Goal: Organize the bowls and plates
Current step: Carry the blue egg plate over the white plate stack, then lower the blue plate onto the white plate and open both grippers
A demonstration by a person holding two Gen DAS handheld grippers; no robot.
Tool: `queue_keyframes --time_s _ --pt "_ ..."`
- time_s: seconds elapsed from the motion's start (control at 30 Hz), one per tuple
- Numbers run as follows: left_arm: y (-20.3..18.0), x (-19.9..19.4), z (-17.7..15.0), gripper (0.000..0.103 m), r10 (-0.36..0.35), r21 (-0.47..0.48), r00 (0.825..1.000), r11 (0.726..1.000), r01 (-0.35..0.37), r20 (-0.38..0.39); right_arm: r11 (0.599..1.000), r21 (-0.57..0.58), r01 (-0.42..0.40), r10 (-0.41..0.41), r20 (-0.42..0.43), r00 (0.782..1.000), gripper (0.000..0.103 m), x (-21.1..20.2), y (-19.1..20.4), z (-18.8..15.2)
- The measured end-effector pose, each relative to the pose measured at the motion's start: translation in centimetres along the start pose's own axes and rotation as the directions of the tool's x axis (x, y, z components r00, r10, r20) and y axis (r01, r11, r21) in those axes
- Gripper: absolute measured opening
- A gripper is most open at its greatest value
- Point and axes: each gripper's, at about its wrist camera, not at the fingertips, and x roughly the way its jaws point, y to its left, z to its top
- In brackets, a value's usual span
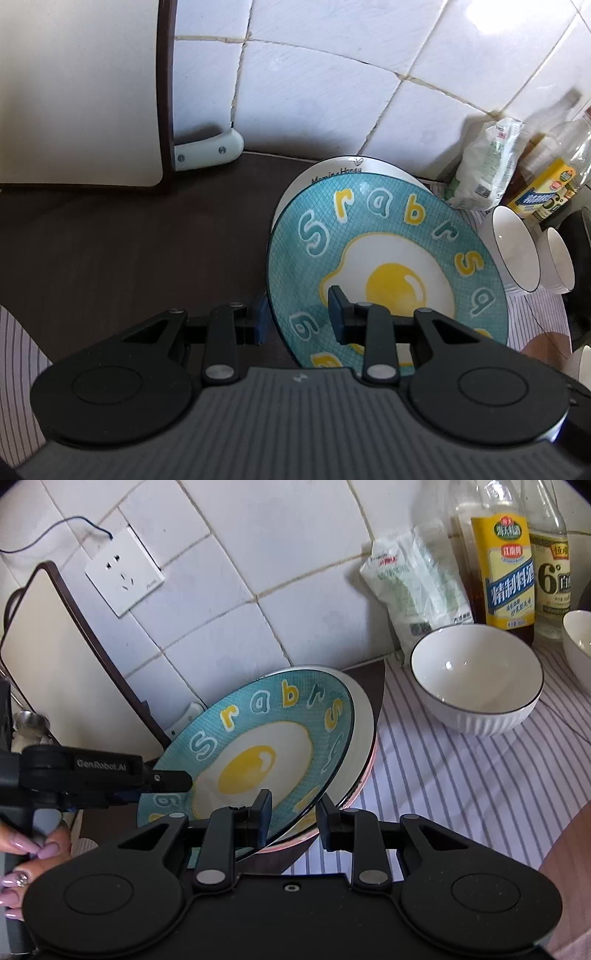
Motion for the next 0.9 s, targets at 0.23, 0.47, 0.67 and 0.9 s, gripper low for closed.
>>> queue_keyframes --time_s 0.23,0.47,0.67,0.9 --pt "-0.6 0.5 0.5 0.031 0.027 0.04 0.999 0.999 -0.025 -0.031 0.998 -0.014 0.065 -0.066 -0.059 0.996 0.031 0.3 1.2 0.6" --pt "-0.4 1.7 0.6 0.03 0.047 0.037 0.996 0.998 -0.045 -0.07 0.989 -0.048 0.14 -0.143 -0.077 0.987 0.031 0.6 2.4 1.4" --pt "-0.7 1.8 0.6 0.03 0.061 0.039 0.995 0.998 -0.058 -0.074 0.972 -0.14 0.189 -0.199 -0.063 0.978 0.037 1.3 3.4 1.7" --pt "-1.5 2.1 0.2 0.025 0.083 0.068 0.995 0.995 -0.079 -0.05 0.9 -0.322 0.293 -0.312 -0.009 0.95 0.032 1.9 4.4 0.6"
